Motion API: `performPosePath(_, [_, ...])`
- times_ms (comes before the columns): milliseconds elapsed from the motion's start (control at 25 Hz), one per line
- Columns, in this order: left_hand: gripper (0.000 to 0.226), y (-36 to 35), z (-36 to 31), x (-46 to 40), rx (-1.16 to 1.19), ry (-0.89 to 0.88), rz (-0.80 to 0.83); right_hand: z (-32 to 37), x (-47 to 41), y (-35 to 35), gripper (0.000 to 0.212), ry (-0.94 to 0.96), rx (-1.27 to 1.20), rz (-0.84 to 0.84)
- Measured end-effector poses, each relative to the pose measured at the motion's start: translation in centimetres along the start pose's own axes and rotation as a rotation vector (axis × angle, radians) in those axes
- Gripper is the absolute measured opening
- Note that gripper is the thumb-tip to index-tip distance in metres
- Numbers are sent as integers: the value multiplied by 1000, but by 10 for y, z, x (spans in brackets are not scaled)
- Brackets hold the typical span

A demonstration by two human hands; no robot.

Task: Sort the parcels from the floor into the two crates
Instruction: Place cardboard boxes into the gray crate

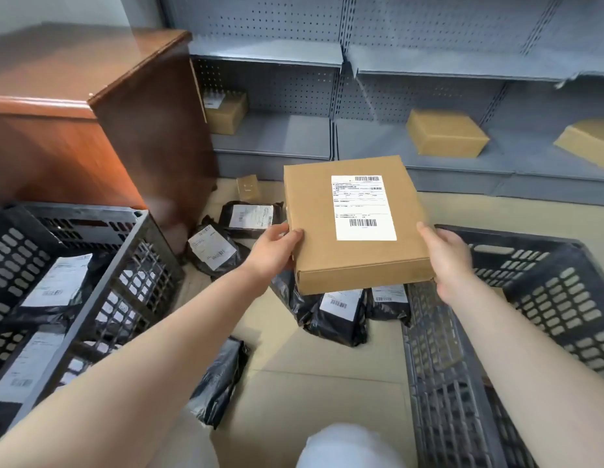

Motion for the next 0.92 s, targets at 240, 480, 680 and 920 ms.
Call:
performPosePath(240, [68, -97, -7, 27, -44, 13, 179, -20, -6, 98, 46, 16, 34, -198])
performPosePath(480, [54, -171, -3, 47, -103, 2, 349, -33, -2, 171, 43, 52, 27, -312])
performPosePath(680, [71, -222, -9, 61, -159, -54, 432, -51, -12, 221, 49, 24, -83, -409])
performPosePath(920, [70, -270, -2, 81, -338, -109, 611, -86, -28, 278, 74, -21, -153, -560])
Point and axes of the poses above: each hand's wrist, its own x-axis away from the middle knuckle, its own y-axis out of the back of the hand, z = x × y, the point moved 7 cm from there along -x, towards the middle knuckle, and after that the axes turned 4 degrees about -y, right-handed, at the moved point
